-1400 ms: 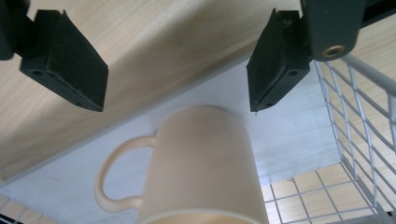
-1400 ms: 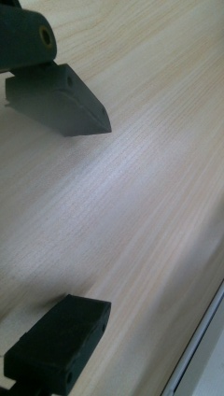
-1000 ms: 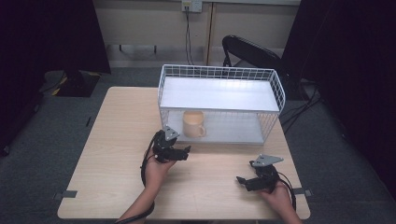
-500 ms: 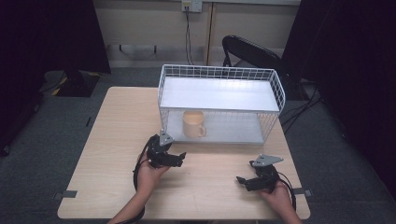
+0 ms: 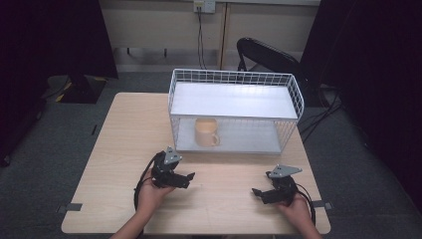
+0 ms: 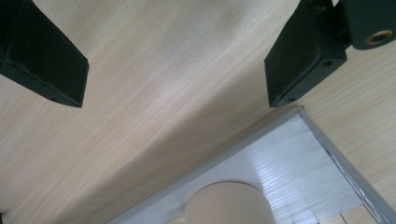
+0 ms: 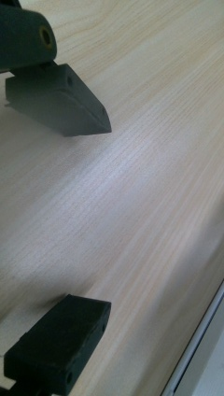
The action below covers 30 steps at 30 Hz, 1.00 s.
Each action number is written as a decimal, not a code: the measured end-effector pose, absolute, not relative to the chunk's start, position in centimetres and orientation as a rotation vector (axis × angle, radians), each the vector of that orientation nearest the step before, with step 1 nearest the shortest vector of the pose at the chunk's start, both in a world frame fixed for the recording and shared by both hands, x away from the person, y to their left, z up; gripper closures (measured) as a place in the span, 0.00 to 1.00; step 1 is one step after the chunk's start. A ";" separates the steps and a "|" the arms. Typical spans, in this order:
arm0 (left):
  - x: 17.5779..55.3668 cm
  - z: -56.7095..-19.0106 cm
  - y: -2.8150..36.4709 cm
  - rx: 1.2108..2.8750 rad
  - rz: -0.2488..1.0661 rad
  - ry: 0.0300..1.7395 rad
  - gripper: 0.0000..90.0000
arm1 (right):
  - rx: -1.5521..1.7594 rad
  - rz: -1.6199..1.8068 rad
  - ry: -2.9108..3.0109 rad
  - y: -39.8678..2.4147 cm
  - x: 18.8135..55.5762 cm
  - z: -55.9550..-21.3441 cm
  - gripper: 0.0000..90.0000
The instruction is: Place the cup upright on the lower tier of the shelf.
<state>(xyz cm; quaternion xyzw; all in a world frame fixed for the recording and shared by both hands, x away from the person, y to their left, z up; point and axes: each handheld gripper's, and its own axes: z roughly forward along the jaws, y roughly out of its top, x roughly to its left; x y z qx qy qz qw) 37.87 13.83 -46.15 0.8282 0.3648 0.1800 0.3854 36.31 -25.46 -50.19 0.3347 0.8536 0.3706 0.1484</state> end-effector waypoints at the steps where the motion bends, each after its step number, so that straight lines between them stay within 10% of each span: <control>1: 37.6 -46.1 14.1 2.112 0.452 0.926 0.07 | 0.962 1.066 2.455 -25.5 36.3 -50.2 0.13; 30: 35.2 -47.4 16.0 2.179 0.333 0.834 0.05 | 0.962 1.066 2.455 -25.5 36.3 -50.2 0.13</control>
